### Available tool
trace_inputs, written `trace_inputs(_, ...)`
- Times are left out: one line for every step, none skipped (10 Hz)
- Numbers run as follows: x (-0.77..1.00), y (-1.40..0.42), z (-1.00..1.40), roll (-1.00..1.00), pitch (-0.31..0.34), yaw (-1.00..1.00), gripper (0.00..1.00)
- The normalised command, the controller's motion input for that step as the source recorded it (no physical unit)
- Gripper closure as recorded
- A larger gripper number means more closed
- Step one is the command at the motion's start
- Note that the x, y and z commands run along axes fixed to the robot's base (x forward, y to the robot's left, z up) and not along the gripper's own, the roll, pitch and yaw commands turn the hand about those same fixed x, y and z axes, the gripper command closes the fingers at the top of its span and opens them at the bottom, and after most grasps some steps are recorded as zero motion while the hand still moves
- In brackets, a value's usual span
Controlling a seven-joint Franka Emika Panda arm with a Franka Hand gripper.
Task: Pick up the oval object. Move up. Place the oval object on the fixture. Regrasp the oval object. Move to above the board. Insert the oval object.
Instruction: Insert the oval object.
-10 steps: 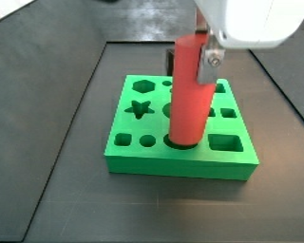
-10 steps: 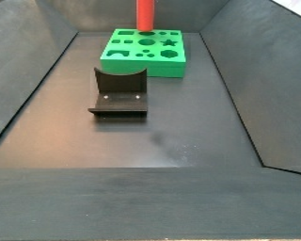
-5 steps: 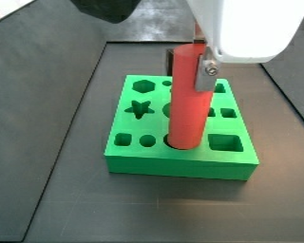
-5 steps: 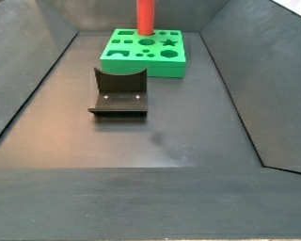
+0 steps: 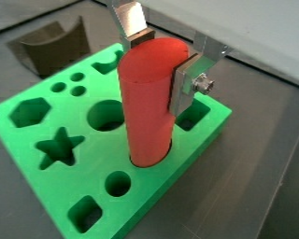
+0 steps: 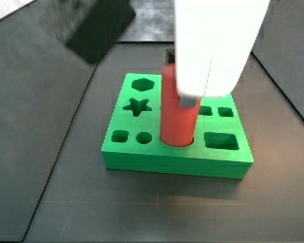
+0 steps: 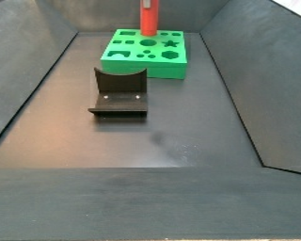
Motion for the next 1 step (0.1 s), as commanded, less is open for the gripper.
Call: trace_inputs(0.0, 0.0, 0.0, 0.0, 0.0, 0.0, 1.0)
